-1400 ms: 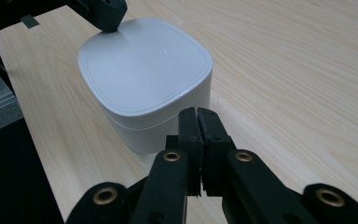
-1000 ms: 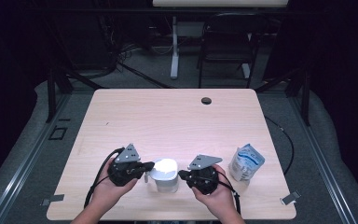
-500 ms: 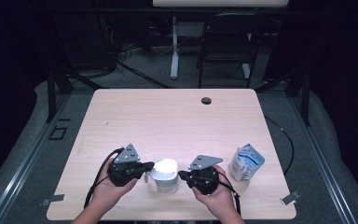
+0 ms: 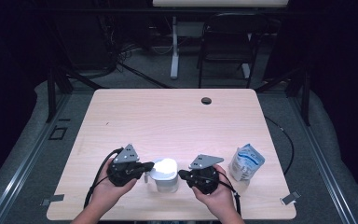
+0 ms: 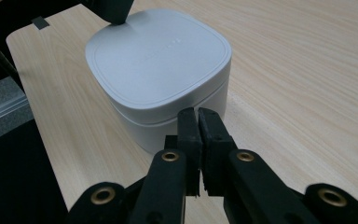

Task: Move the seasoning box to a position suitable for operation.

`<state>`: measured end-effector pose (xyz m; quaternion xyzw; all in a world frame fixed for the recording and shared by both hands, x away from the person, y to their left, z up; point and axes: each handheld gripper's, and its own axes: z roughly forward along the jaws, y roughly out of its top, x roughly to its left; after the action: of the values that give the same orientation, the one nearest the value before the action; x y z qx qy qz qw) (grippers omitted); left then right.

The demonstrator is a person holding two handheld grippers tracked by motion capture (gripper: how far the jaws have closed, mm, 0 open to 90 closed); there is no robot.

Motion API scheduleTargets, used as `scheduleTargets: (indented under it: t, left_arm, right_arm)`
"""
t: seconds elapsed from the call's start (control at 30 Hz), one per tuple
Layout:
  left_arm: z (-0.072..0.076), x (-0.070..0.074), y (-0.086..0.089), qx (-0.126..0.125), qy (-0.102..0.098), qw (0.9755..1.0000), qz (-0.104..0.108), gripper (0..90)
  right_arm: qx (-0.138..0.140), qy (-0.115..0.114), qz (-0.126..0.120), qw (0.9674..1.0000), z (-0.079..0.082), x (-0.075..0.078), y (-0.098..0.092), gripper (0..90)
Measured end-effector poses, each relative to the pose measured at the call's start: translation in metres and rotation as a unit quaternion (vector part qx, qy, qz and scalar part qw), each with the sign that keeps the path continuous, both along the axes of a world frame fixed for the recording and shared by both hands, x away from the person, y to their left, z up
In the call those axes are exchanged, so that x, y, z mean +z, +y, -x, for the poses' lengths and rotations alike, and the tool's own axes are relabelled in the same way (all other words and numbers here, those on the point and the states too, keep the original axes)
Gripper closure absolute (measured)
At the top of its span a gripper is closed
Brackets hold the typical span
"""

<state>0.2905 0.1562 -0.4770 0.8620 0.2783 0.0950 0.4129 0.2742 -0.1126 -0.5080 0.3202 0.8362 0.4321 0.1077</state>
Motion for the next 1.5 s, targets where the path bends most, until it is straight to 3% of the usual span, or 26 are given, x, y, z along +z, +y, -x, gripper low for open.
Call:
scheduleTargets:
  t: [0.77, 1.0, 1.27, 1.5]
  left_arm:
    - [0.0, -0.001, 0.0025, 0.0, 0.002, 1.0, 0.006, 90.0]
    - [0.0004, -0.0015, 0.0034, 0.003, 0.002, 1.0, 0.008, 90.0]
    - [0.0, -0.0021, 0.0044, 0.004, 0.007, 0.9999, 0.013, 90.0]
    - [0.0002, -0.0021, 0.0046, 0.005, 0.006, 0.9999, 0.013, 90.0]
  right_arm:
    - [0.001, -0.003, 0.003, 1.0, 0.0007, 0.0008, 0.0005, 89.3]
    - [-0.004, -0.003, -0.008, 1.0, 0.0007, 0.0008, 0.0005, 88.9]
    - [0.0, 0.015, -0.026, 0.9996, -0.0012, 0.0007, -0.0013, 88.9]
    - [-0.003, 0.007, -0.027, 0.9996, -0.0004, 0.001, 0.0, 87.9]
